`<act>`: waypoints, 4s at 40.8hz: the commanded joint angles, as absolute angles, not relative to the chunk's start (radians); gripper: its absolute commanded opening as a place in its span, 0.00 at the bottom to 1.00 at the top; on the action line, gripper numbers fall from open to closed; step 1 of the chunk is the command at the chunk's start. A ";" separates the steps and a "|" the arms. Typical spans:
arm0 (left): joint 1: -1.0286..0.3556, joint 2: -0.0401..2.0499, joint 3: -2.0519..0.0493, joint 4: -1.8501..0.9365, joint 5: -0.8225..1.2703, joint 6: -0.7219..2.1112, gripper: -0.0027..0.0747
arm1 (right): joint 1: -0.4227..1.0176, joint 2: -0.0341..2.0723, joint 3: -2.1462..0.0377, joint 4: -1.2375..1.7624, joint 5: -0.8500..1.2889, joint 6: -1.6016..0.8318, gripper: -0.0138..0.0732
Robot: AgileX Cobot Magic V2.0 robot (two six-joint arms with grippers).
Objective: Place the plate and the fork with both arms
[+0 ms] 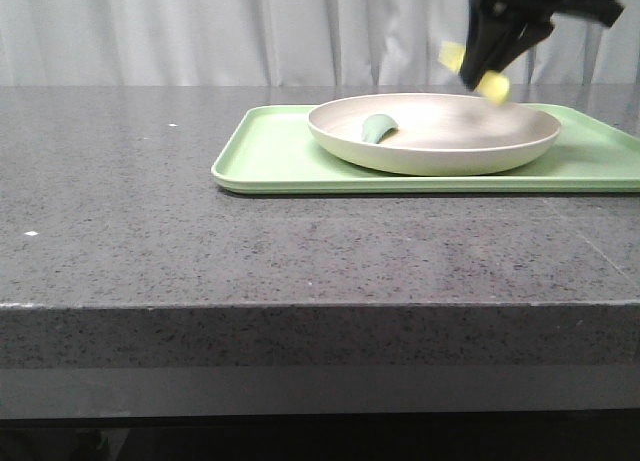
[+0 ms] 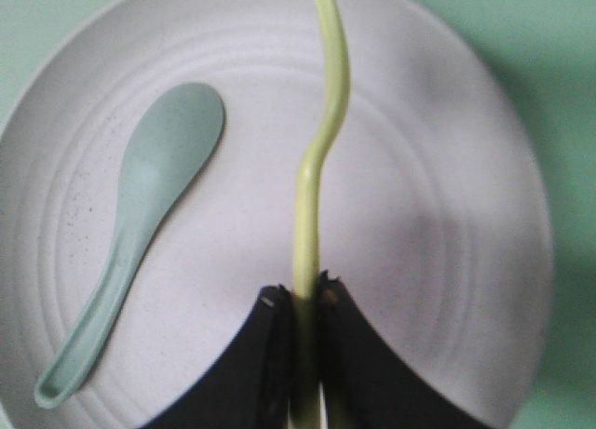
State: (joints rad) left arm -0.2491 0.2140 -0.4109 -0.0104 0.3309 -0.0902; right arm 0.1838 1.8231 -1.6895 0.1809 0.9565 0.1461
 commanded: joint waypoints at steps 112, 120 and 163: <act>-0.248 0.224 -0.437 -0.010 0.257 -0.099 0.01 | 0.008 0.397 -0.469 0.069 0.358 -0.009 0.02; -0.248 0.224 -0.437 -0.010 0.257 -0.099 0.01 | 0.008 0.153 -0.362 0.069 0.262 -0.008 0.02; -0.248 0.224 -0.437 -0.010 0.257 -0.099 0.01 | 0.008 0.067 -0.360 0.069 0.260 -0.008 0.02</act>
